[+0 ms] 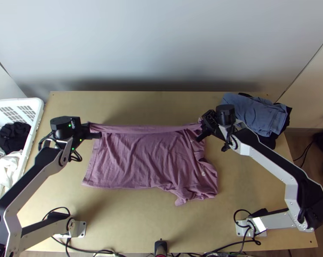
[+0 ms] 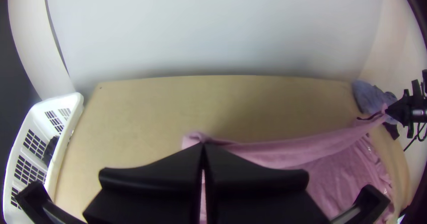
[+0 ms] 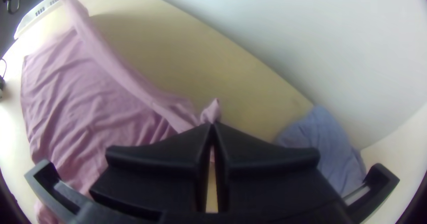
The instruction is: Fold the t-shirt
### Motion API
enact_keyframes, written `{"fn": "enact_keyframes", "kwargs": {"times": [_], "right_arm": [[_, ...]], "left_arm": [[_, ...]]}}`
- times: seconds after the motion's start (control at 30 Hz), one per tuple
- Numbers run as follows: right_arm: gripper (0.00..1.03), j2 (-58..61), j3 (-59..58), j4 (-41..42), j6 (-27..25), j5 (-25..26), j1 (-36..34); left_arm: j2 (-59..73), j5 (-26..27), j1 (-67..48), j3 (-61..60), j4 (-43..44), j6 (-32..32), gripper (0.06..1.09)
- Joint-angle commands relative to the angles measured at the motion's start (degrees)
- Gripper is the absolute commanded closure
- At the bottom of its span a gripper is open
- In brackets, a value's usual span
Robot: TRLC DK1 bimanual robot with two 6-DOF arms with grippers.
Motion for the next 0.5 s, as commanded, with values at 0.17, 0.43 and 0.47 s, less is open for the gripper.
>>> {"fn": "enact_keyframes", "kwargs": {"times": [0.17,0.43,0.47], "right_arm": [[1.0,-1.24,-3.12,-0.75,0.79,-0.66,0.23],[1.0,-1.76,-5.84,-0.84,1.32,-0.93,0.49],[1.0,-1.85,-6.37,-0.84,1.4,-0.93,0.49]], "left_arm": [[-4.14,0.05,-0.29,-5.46,-0.81,-0.01,1.05],[-4.14,0.05,-0.46,-7.31,-0.81,-0.01,1.05],[-4.14,0.05,-0.46,-7.66,-0.63,-0.09,1.05]]}}
